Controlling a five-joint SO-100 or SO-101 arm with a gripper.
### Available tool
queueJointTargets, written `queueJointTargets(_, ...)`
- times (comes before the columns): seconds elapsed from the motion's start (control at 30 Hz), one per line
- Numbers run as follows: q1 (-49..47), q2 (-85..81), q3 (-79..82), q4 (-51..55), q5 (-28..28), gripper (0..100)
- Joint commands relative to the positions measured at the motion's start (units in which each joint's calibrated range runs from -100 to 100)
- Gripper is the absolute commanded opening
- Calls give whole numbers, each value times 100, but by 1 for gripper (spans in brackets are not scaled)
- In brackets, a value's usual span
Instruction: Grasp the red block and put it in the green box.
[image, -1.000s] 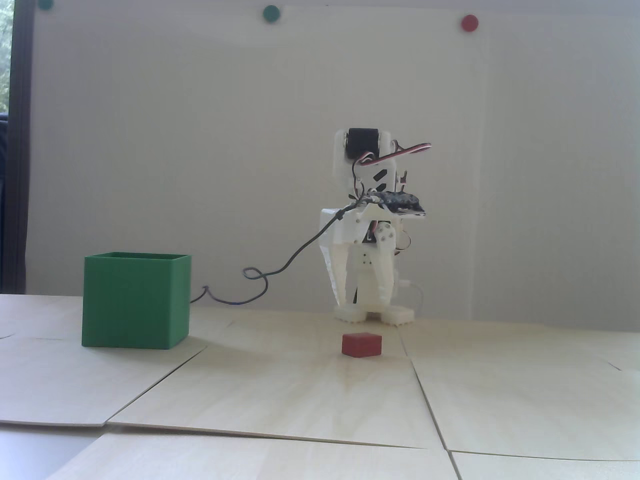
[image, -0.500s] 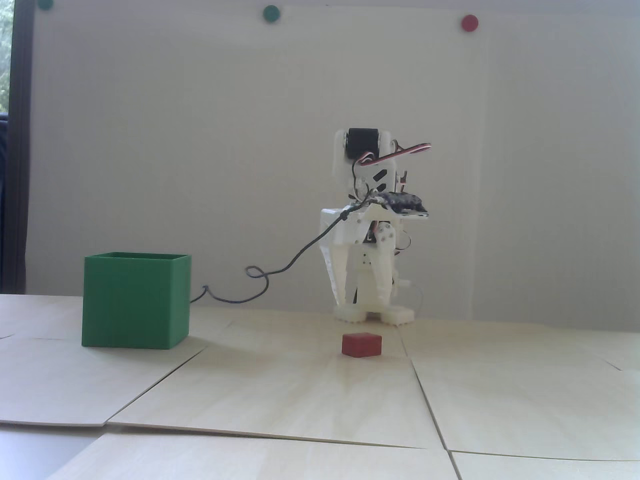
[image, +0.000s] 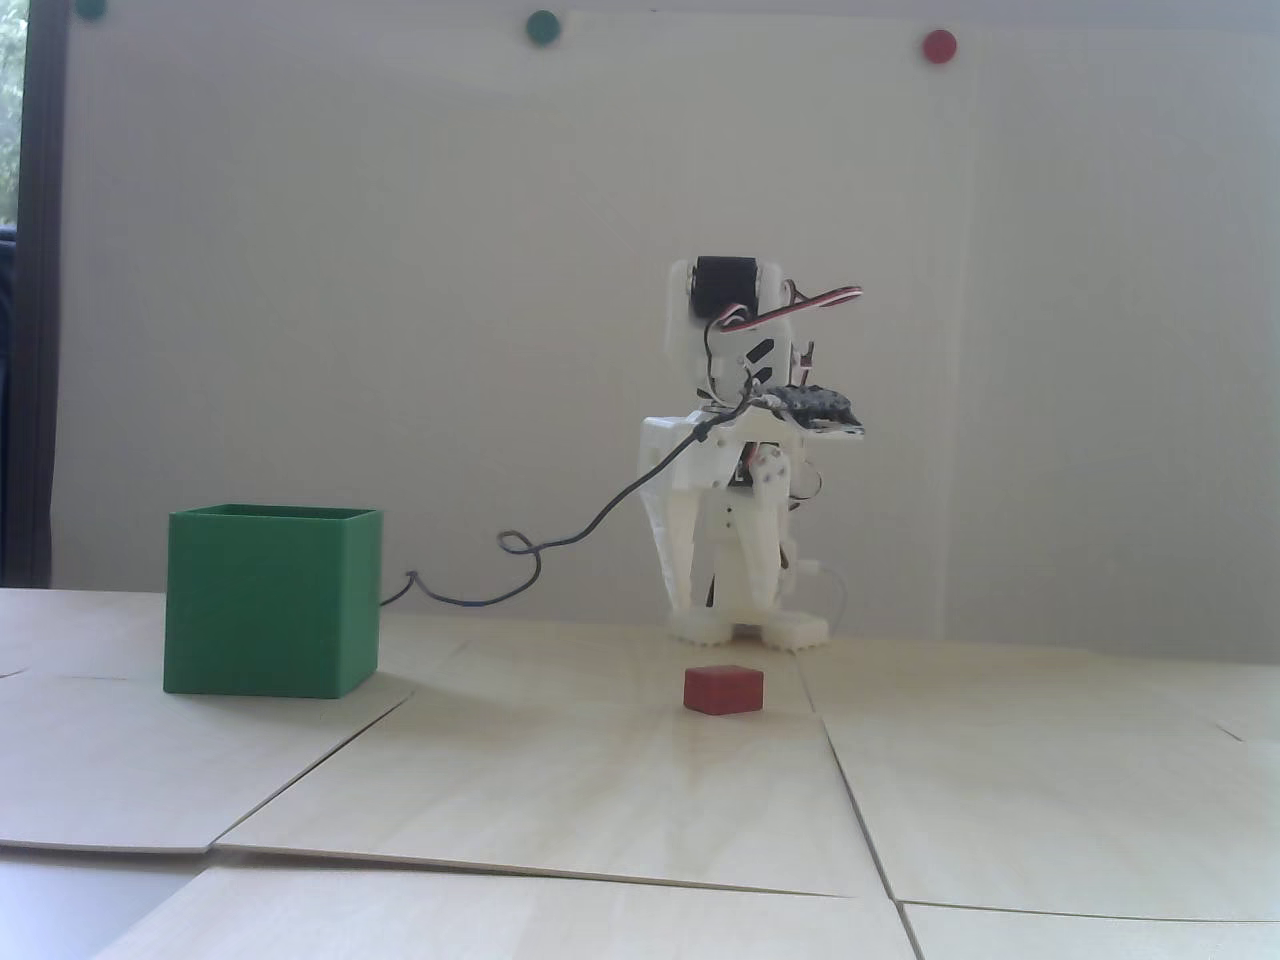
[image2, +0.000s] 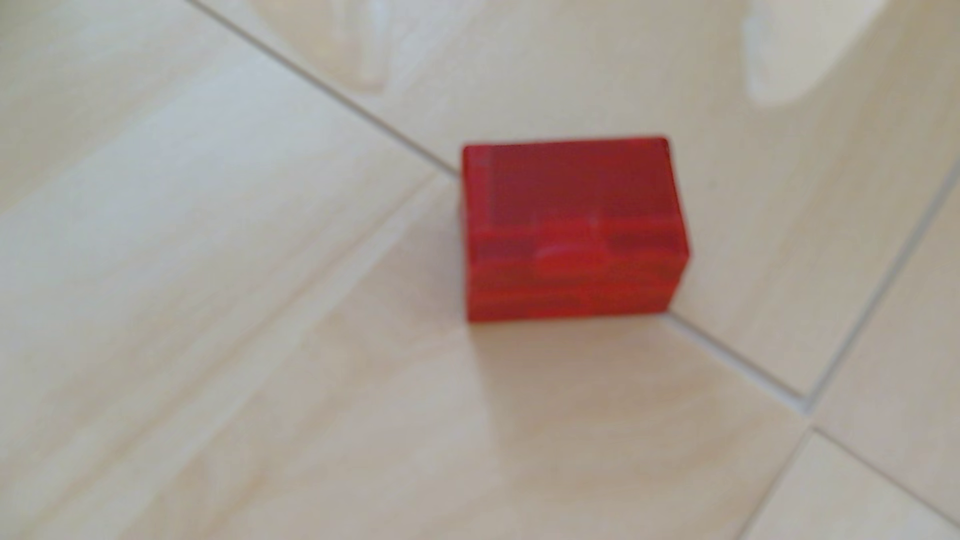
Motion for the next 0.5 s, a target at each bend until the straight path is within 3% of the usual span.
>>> queueJointTargets(0.0, 66, 173, -503, -31, 48, 24)
queueJointTargets(0.47, 74, 299, -503, -410, 32, 24)
